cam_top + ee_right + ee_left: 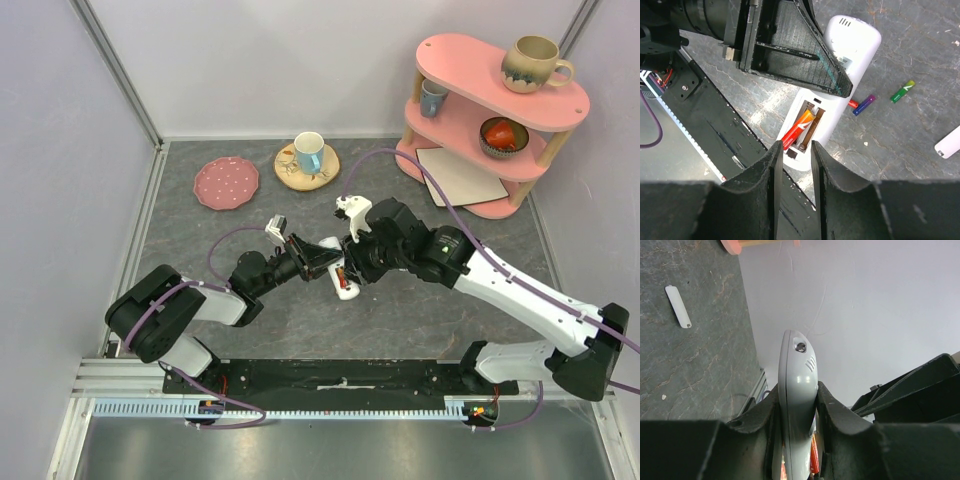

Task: Load the batteries into the remote control
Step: Load the battery into the remote control.

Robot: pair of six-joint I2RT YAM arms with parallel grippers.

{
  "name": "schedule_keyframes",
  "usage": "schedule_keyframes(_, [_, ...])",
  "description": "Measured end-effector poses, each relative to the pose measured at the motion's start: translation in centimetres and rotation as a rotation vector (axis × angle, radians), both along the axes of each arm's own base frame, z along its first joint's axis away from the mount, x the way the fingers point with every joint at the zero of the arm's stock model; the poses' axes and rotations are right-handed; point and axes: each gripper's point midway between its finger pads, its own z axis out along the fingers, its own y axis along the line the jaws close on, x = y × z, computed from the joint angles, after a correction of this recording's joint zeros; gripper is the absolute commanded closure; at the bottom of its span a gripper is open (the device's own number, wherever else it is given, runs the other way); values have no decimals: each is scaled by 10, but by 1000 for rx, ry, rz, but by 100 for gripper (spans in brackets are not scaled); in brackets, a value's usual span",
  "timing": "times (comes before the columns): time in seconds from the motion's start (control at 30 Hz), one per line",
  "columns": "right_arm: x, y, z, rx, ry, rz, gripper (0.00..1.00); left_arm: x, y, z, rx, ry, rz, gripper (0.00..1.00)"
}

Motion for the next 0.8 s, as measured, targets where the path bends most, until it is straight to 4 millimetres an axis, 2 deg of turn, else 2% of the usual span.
schedule_keyframes(0.27, [3,5,-17,-37,47,-16,65,-1,1,-1,2,3,0,98])
schedule_keyframes(0.8, [8,7,-28,-67,53,-27,68,-1,0,-3,7,8,-5,98])
